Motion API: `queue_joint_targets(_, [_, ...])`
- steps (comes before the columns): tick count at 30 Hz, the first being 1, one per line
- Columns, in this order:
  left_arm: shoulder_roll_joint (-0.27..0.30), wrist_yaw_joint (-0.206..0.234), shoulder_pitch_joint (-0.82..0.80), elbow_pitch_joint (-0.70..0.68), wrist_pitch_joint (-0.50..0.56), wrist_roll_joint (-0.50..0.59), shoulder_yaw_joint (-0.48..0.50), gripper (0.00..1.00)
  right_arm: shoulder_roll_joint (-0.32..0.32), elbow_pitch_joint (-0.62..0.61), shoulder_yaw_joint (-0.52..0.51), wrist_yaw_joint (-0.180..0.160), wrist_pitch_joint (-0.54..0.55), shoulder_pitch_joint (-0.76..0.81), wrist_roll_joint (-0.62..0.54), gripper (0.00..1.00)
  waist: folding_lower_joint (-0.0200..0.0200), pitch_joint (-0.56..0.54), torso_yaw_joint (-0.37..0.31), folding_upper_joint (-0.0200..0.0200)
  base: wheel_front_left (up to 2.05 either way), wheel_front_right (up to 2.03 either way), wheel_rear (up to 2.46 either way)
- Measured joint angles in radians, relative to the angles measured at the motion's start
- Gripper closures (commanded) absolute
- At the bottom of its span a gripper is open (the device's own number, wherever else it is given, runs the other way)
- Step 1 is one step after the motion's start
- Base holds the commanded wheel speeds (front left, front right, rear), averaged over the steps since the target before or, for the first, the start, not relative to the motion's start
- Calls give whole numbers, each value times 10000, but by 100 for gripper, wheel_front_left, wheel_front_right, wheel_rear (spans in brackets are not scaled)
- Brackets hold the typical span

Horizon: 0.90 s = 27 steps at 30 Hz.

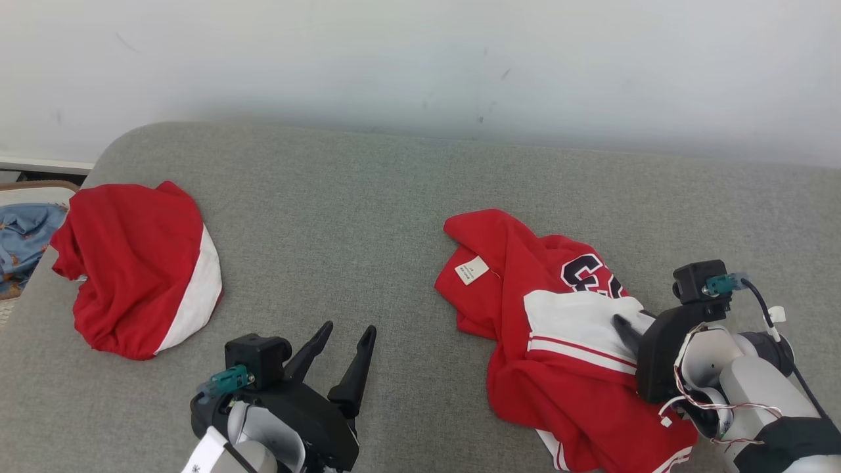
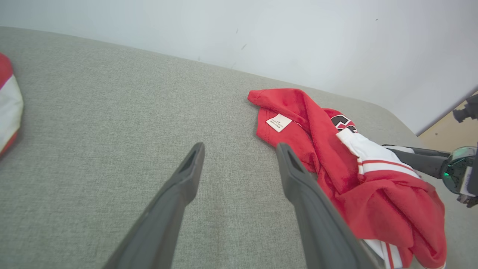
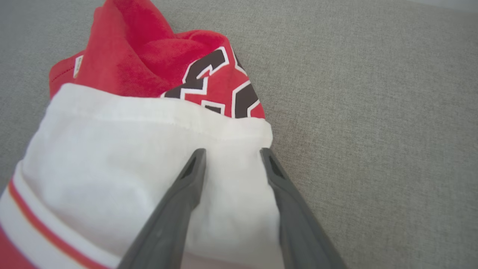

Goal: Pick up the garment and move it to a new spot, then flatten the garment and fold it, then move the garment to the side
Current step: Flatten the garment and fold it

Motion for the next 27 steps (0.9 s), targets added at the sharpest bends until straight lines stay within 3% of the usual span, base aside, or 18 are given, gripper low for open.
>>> queue_joint_targets(7, [23, 21, 133, -173, -65, -36, 44, 0, -13, 81, 102, 84, -251, -384, -67, 100, 0, 39, 19, 0, 0, 0, 0])
queue_joint_targets(16, [-253, 29, 128, -173, -63, -163, 77, 0, -173, -188, 435, 263, -1457, -1726, -608, 100, 0, 40, 168, 0, 0, 0, 0])
queue_joint_targets(27, [-33, 111, 215, -69, -161, -194, 322, 0, 566, -932, 1511, 437, -3536, -4430, -1162, 100, 0, -272, 297, -1, 0, 0, 0])
